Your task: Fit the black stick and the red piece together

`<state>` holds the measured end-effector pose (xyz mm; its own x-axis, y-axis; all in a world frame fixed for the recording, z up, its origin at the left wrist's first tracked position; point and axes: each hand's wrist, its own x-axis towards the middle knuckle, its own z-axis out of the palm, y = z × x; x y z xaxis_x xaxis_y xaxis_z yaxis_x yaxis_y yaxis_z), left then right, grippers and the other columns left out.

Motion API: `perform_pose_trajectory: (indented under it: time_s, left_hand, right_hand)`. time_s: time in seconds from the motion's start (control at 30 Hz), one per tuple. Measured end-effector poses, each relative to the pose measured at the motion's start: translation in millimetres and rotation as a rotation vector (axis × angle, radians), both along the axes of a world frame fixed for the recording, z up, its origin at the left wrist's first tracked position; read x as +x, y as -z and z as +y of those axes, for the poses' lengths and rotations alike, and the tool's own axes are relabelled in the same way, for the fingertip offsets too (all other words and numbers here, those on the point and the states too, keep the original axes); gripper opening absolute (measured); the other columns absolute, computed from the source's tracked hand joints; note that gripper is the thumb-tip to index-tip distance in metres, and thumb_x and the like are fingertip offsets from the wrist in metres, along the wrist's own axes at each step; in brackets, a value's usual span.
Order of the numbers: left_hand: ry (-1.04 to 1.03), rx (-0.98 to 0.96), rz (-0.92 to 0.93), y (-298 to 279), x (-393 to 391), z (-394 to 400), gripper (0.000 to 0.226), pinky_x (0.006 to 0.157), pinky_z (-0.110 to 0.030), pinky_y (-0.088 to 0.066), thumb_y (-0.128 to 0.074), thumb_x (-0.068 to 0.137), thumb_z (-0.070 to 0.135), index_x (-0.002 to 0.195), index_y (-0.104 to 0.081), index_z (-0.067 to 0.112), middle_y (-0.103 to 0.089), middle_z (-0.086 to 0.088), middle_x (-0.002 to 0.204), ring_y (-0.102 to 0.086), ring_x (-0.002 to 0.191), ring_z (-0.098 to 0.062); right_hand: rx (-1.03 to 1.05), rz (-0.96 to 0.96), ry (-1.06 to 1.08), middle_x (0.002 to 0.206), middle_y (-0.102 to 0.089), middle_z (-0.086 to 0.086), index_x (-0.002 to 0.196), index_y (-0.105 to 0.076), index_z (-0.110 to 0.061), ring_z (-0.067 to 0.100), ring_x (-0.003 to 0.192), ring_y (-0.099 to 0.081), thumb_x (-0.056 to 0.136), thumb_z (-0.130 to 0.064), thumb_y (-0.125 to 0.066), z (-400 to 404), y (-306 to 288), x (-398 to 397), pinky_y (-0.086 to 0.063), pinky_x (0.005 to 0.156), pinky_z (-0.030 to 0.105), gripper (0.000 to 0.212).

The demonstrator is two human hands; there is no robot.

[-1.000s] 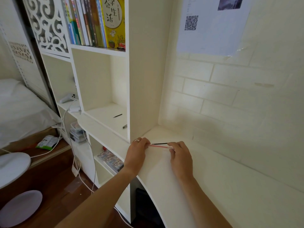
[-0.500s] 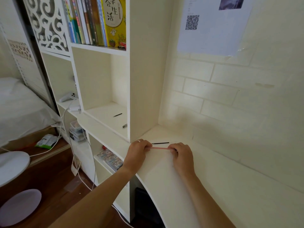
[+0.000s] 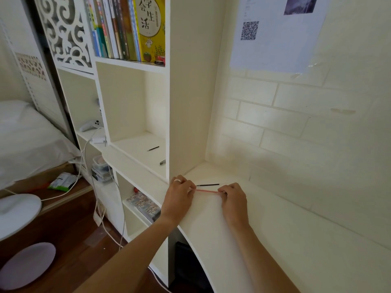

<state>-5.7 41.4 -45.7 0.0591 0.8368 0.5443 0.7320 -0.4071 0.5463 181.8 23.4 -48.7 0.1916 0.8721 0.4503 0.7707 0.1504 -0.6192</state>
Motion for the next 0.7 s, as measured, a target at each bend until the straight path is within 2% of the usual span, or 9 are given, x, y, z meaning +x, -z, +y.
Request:
perform_pose_trajectory:
  time_s: [0.1,0.2,0.27,0.37,0.57,0.7]
  left_hand:
    - [0.013,-0.019,0.028,1.6,-0.1,1.7,0.013,0.078,-0.026,-0.045,-0.063,0.087,0.009,0.095,-0.071,0.016,-0.054,0.001,0.096,-0.052,0.095,-0.017]
    - [0.016,-0.012,0.064,1.6,-0.6,1.7,0.015,0.077,-0.027,-0.047,-0.061,0.087,0.008,0.098,-0.066,0.017,-0.054,-0.001,0.098,-0.052,0.095,-0.019]
    - [0.011,-0.009,0.080,1.0,-0.6,0.8,0.015,0.075,-0.029,-0.048,-0.060,0.087,0.008,0.097,-0.063,0.018,-0.054,-0.001,0.098,-0.052,0.095,-0.019]
    - [-0.001,0.010,0.105,0.1,-0.1,-0.7,0.013,0.074,-0.031,-0.050,-0.059,0.087,0.010,0.095,-0.064,0.019,-0.056,0.000,0.096,-0.053,0.092,-0.018]
    - [-0.024,0.031,0.143,2.3,-1.3,0.7,0.013,0.077,-0.031,-0.050,-0.060,0.086,0.013,0.093,-0.071,0.016,-0.060,0.000,0.095,-0.055,0.091,-0.019]
    - [-0.034,0.028,0.143,2.9,-2.0,0.1,0.014,0.076,-0.030,-0.049,-0.060,0.085,0.014,0.095,-0.069,0.018,-0.060,0.000,0.095,-0.054,0.090,-0.018]
  right_hand:
    - [-0.003,-0.022,-0.001,0.093,-0.059,0.002,0.092,-0.074,-0.012,0.022,0.088,-0.059,0.088,0.005,-0.056,1.8,-0.9,-0.6,-0.047,0.078,0.028,0.025]
    - [0.004,-0.064,0.027,0.099,-0.062,0.004,0.102,-0.070,-0.012,0.025,0.095,-0.058,0.086,0.008,-0.053,2.4,-1.5,-1.4,-0.050,0.082,0.034,0.032]
    - [0.010,-0.084,0.031,0.096,-0.061,0.004,0.098,-0.067,-0.014,0.026,0.094,-0.056,0.084,0.010,-0.052,1.4,-1.4,-2.0,-0.051,0.079,0.036,0.032]
    - [0.012,-0.094,0.033,0.095,-0.059,0.004,0.093,-0.066,-0.014,0.025,0.094,-0.054,0.084,0.009,-0.051,-0.3,-1.2,-2.8,-0.050,0.078,0.036,0.028]
    - [0.007,-0.094,0.043,0.097,-0.061,0.006,0.099,-0.072,-0.008,0.025,0.094,-0.055,0.086,0.006,-0.052,2.2,1.7,-2.0,-0.046,0.080,0.028,0.028]
    - [0.009,-0.116,0.054,0.104,-0.063,0.007,0.109,-0.071,-0.009,0.026,0.100,-0.056,0.088,0.006,-0.050,2.3,0.7,-3.6,-0.050,0.085,0.034,0.033]
